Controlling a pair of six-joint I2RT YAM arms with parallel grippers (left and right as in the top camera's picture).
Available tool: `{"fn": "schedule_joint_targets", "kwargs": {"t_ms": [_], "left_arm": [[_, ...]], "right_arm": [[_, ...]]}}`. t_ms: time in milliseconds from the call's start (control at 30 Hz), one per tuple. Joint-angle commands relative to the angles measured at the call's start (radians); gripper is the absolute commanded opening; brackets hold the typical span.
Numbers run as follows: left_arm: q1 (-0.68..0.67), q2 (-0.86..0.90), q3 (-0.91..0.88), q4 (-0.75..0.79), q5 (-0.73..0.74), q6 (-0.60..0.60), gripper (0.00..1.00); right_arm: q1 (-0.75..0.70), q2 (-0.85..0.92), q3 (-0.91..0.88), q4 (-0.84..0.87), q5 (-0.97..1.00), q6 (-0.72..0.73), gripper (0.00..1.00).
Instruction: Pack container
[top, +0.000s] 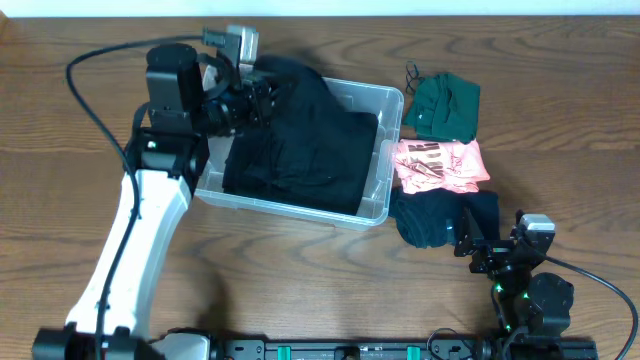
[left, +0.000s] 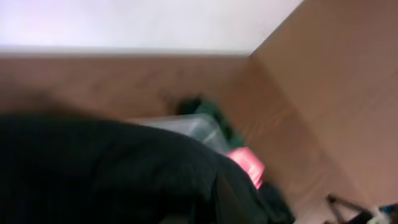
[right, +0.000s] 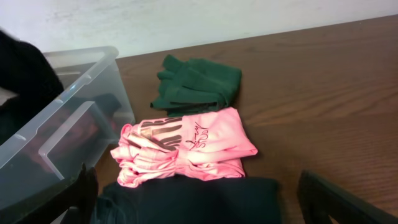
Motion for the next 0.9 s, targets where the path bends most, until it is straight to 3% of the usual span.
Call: {"fn": "schedule_joint_targets", "kwargs": {"t_ms": [0,67,333,567,633,800,867], "left_arm": [[0.045,0.053,0.006,-0.124,-0.032,0.181,0.06],[0.069,0.084,0.006,-0.218,-0.055,0.235,0.06],[0.168,0.095,0.006,-0.519,-0.204,0.238,0.06],[0.174,0.093,0.007,-0.621,-0.431,0.109,0.08],[0.174,0.072,0.012,-0.641,-0.527,0.043,0.16],[0.174,-0.038,0.050,-0.694,-0.731,-0.074,0.17],[0.174,-0.097,0.056,-0.686,-0.752,-0.111,0.39]], "right_arm": [[0.014,-0.005,-0.002,-0.002,0.003,0.008,0.99],[0.014,-0.005,-0.002,-0.002,0.003,0.007,0.99],[0.014,-0.005,-0.002,-0.002,0.003,0.008,0.99],[0.014,-0.005,-0.002,-0.002,0.003,0.008,0.99],[0.014,-0.005,-0.002,-0.002,0.003,0.008,0.99],[0.014,-0.005,-0.002,-0.002,0.003,0.008,0.99],[0.014,-0.005,-0.002,-0.002,0.003,0.008,0.99]]}}
